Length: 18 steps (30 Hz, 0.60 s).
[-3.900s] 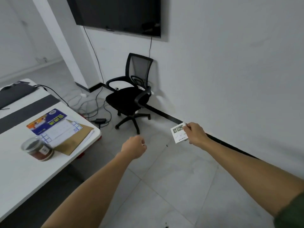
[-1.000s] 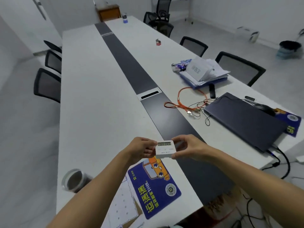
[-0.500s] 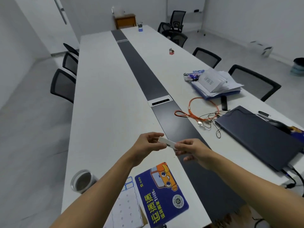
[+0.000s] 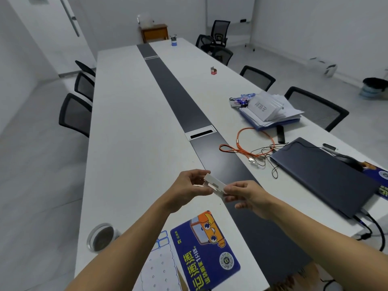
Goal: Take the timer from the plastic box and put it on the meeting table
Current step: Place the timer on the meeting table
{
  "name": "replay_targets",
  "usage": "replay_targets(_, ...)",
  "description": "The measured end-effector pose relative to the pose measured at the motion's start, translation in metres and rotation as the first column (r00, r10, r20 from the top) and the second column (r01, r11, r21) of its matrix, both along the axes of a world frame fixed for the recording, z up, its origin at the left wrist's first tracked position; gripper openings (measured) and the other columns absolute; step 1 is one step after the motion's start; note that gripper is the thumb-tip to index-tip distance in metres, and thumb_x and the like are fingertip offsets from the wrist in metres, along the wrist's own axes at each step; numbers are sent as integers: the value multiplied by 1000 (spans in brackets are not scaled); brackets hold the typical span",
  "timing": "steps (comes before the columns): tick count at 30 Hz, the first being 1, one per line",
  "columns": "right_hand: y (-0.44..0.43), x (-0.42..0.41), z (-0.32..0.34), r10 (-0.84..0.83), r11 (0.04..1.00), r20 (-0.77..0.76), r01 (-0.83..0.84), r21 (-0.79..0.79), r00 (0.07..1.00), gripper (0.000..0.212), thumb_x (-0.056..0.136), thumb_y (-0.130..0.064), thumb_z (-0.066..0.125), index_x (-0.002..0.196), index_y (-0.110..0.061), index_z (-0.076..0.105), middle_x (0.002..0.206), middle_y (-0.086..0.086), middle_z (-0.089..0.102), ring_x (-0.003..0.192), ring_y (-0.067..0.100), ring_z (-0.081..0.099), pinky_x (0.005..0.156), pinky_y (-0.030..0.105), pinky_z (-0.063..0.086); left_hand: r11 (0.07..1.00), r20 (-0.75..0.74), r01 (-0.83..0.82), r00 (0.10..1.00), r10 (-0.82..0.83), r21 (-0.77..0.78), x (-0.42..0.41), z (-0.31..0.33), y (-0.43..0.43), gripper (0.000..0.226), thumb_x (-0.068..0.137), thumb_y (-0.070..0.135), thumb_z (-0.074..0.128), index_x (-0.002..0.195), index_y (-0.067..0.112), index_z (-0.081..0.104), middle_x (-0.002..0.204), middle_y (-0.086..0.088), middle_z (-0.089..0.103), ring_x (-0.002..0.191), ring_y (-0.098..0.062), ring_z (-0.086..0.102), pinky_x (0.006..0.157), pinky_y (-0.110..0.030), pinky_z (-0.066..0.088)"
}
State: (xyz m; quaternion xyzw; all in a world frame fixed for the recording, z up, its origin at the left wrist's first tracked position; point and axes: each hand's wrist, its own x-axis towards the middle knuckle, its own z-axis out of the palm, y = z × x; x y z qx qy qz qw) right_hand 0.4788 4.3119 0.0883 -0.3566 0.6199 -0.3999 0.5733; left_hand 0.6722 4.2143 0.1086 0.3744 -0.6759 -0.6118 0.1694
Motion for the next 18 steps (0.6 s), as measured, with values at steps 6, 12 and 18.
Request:
replay_targets(6, 1, 2, 1, 16, 1000, -18, -16, -17, 1000, 51, 67, -43, 73, 104, -9, 70, 108, 15, 70, 93, 22, 67, 64, 24, 51, 1000, 31, -25, 999, 25, 0, 6, -4, -5, 40, 83, -3, 67, 120, 8, 62, 111, -10, 65, 98, -20, 63, 81, -23, 55)
replay_targets(12, 0, 7, 2, -64, 989, -240, 29, -148, 969, 44, 72, -29, 82, 107, -13, 62, 103, 1, 68, 92, 17, 66, 61, 18, 53, 959, 40, -256, 967, 253, 123, 11, -8, -10, 16, 93, 20, 60, 100, 7, 67, 98, -16, 69, 83, -24, 67, 71, -28, 56)
replay_targets(18, -3, 18, -9, -93, 967, -411, -16, -254, 907, 61, 63, -36, 87, 112, -21, 53, 110, -6, 63, 92, 15, 67, 69, 20, 59, 917, 41, -231, 972, 230, 324, 14, -10, -8, 20, 90, 11, 64, 105, -1, 66, 101, -16, 72, 80, -27, 73, 75, -31, 62)
